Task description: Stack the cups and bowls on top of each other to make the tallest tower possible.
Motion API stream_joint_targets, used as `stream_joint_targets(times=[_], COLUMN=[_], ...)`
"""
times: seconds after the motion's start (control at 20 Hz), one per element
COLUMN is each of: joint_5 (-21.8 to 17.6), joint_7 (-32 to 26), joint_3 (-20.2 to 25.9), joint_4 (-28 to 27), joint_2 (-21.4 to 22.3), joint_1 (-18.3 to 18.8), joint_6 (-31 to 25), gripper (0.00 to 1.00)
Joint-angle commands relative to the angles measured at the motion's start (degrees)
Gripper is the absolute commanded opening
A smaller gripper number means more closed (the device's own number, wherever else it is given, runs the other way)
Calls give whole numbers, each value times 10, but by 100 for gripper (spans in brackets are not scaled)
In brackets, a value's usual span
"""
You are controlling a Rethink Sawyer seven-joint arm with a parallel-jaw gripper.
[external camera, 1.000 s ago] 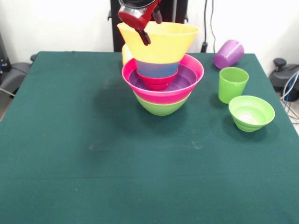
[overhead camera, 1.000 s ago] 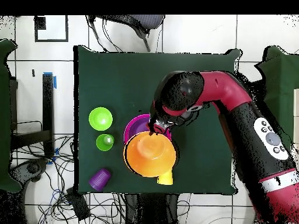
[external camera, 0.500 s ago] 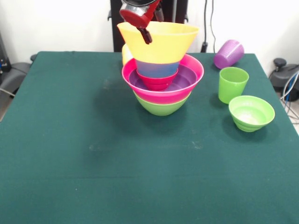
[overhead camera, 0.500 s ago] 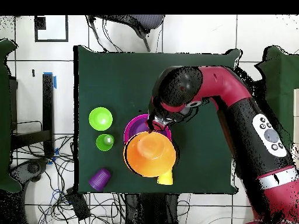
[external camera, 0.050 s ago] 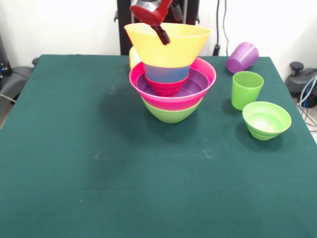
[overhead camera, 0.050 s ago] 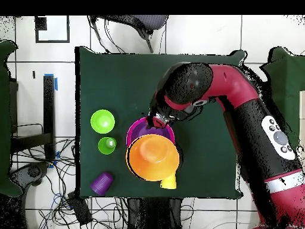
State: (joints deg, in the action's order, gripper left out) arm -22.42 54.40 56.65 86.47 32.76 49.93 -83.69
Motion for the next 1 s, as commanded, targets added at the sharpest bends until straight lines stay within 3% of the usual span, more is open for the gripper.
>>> stream_joint_targets(times=[0.05,0.35,0.6,1.0], joint_5=[20,33,-11,-25], joint_7=[0,8,21,11], joint_3=[17,33,11,-22], joint_4=[7,43,59,58], joint_2=[-25,-30,-43,-50], joint_1=[10,33,36,18], joint_6=[145,261,395,447], gripper=[100,100,100,100])
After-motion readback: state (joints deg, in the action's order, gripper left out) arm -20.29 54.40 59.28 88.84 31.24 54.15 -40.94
